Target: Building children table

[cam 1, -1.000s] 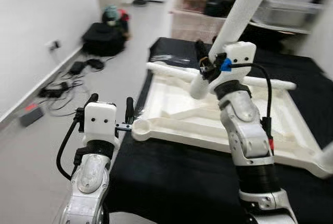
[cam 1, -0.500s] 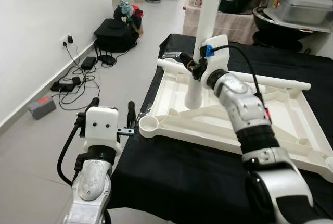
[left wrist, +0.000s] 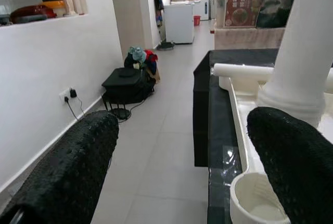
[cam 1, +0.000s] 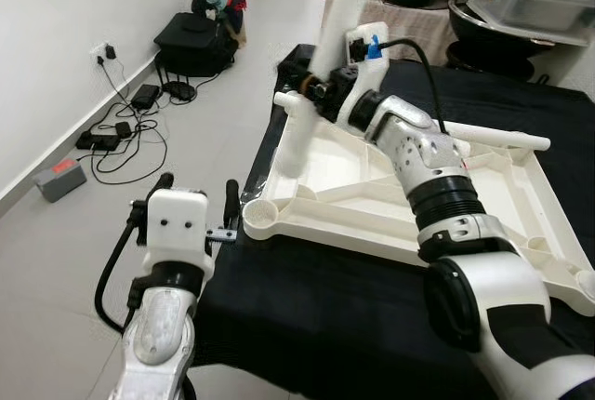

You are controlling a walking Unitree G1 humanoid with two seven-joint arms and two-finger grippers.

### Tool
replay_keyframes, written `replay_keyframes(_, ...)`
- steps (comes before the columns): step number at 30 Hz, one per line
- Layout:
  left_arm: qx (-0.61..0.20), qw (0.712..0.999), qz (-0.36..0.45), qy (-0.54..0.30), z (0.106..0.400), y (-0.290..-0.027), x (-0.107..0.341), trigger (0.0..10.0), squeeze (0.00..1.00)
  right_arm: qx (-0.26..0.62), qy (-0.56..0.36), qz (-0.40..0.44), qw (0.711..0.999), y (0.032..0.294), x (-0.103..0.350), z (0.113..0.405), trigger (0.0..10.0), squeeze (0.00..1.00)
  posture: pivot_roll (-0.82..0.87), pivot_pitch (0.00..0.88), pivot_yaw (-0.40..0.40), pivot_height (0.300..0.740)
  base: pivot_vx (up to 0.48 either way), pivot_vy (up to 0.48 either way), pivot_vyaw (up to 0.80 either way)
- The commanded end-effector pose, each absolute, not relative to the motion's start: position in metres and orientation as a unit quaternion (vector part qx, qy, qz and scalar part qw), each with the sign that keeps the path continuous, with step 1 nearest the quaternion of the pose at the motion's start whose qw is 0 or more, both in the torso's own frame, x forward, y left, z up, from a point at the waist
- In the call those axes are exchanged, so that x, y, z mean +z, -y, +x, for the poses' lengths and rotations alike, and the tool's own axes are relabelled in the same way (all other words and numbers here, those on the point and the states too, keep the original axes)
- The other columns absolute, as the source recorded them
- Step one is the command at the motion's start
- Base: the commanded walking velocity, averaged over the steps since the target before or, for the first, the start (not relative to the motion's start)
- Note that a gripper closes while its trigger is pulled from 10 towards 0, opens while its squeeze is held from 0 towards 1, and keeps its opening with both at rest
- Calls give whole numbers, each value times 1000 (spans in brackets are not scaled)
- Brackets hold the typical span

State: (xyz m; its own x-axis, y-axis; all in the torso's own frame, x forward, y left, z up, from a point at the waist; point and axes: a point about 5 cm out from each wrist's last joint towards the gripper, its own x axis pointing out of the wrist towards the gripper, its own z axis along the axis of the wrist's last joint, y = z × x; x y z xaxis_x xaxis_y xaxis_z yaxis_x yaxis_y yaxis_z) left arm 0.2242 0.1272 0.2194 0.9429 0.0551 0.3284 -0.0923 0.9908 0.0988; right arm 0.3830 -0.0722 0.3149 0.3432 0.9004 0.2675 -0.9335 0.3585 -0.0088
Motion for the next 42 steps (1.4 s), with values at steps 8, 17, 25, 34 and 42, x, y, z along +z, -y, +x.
replay_keyframes(8,36,985,60,161,221,-126,220,10000,0,612,122,68,778,69,315,376,10000,0,49,204,-159,740,0,0,0)
replay_keyframes(17,15,993,43,112,202,-119,210,10000,0,655,125,-9,746,54,310,376,10000,0,75,312,-161,740,0,0,0)
replay_keyframes(25,10,996,51,70,192,-120,191,10000,0,661,136,-14,738,41,311,374,10000,0,77,327,-164,740,0,0,0)
replay_keyframes(34,5,996,56,69,191,-117,196,10000,0,656,162,-54,735,42,317,375,10000,0,75,329,-169,740,0,0,0)
replay_keyframes(42,4,995,56,77,193,-117,198,10000,0,670,150,-90,722,38,302,368,10000,0,62,319,-161,740,0,0,0)
